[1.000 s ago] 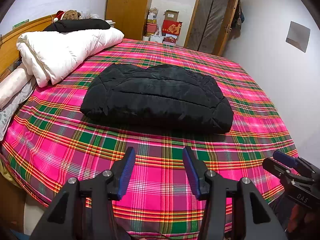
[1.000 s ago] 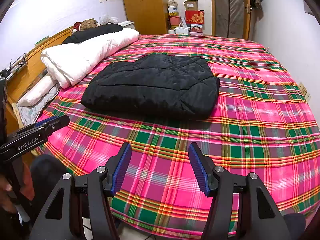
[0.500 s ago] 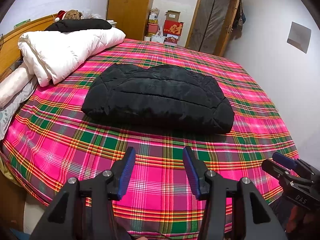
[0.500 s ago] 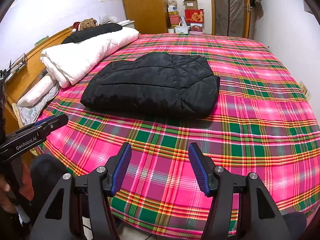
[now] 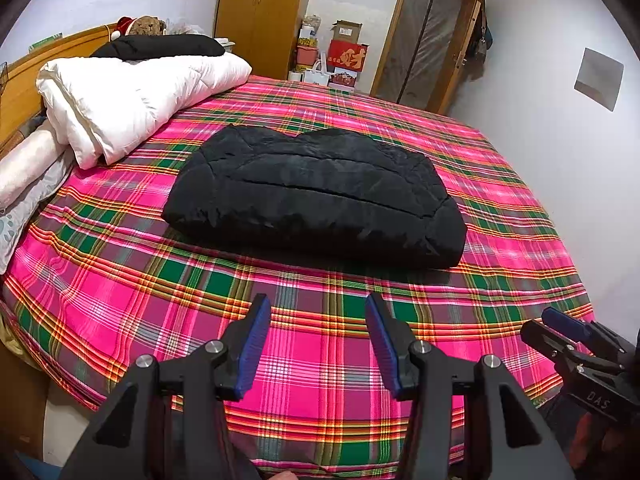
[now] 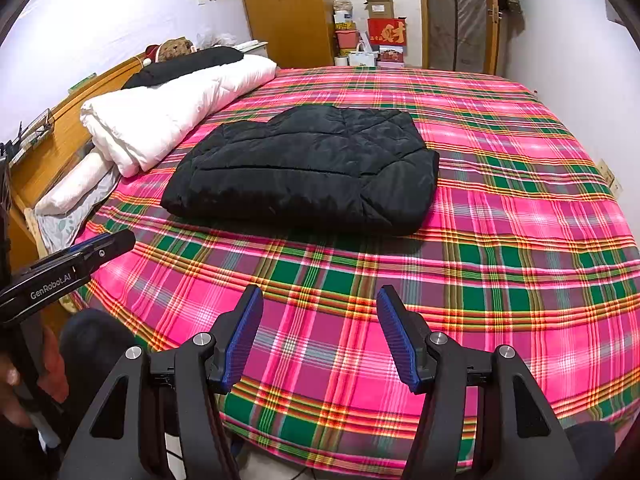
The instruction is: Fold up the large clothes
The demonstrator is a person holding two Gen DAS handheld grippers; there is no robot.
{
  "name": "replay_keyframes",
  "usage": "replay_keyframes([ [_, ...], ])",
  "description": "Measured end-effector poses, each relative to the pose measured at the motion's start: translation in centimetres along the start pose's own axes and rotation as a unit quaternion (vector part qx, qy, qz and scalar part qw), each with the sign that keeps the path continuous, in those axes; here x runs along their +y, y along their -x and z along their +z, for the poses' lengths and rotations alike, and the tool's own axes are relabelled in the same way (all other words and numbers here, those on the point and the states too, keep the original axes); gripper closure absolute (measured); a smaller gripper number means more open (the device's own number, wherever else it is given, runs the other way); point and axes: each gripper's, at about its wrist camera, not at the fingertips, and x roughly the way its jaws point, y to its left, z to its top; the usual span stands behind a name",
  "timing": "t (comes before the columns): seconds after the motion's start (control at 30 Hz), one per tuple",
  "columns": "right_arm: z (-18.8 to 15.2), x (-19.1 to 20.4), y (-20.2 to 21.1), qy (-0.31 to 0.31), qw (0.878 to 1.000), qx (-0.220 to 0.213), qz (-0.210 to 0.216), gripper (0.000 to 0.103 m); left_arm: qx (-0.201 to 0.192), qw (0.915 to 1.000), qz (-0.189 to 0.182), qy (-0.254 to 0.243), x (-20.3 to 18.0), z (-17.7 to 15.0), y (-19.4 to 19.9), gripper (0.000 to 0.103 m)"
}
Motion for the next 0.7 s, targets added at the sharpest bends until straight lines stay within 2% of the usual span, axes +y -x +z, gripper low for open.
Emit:
replay_keyframes([
  [0.47,-0.24,-0.06,-0.12,-0.009,1.0,0.001,-0.002,0.043,0.004,1.0,-0.006,-0.006,-0.62,-0.21,-0.16,0.052],
  [0.7,-0.39,-0.56,-0.09,-0.017,1.0,0.0,-0.004,0.043,0.0,1.0,0.008,-0.002,-0.91,-0.27,-0.27,0.052],
])
